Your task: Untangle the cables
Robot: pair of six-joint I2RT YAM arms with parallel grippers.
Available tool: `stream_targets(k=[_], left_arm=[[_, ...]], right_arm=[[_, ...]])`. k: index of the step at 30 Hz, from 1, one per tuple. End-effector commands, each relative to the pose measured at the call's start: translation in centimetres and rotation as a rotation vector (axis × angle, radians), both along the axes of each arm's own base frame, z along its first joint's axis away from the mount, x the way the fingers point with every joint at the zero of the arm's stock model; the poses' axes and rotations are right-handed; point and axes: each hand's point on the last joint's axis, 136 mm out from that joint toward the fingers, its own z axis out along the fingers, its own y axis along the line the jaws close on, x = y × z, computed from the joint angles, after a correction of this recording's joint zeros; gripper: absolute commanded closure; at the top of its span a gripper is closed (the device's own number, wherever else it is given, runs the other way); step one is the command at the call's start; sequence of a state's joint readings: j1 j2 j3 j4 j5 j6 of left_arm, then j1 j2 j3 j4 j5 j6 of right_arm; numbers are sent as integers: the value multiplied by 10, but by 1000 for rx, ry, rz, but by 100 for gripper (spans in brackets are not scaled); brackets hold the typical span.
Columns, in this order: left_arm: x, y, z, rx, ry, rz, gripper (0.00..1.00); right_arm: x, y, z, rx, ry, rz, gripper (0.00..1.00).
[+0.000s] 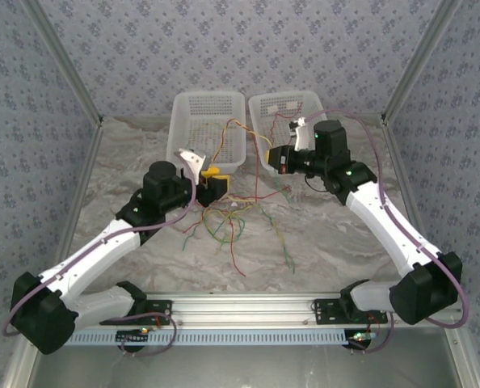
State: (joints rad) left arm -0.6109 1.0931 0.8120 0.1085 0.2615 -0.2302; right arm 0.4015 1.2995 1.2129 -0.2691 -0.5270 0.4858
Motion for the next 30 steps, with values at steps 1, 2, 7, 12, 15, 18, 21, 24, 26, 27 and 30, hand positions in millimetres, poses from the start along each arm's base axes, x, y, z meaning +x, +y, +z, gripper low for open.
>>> stream_targets(k=[1,2,7,12,15,18,21,24,26,27,30], left_arm=[[19,19,-4,-17,29,128,48],[22,24,-10,-12,50,149,44],[29,27,-28,-16,92,162,27],[38,18,-38,-16,128,143,27],[46,16,-50,-2,168,154,32],[53,14,-58,-9,181,161,34],[59,10,-60,-14,168,158,68],[66,13,-63,-10,179,184,99],[65,13,-60,-19,175,182,100],[63,14,-58,-21,175,182,100],[58,16,-52,-23,177,175,100]], right_arm=[[-1,3,32,116,-25,16,100],[-2,4,34,123,-26,18,100],[-3,8,38,154,-29,27,100],[-4,12,37,155,-36,25,100],[-5,15,39,156,-46,27,100],[-6,19,41,160,-57,35,100],[-8,23,43,181,-44,42,100],[-7,20,22,147,-8,20,100],[-3,13,11,89,-8,-21,100],[0,7,3,50,-3,-53,100],[8,-13,-26,-95,9,-131,100]])
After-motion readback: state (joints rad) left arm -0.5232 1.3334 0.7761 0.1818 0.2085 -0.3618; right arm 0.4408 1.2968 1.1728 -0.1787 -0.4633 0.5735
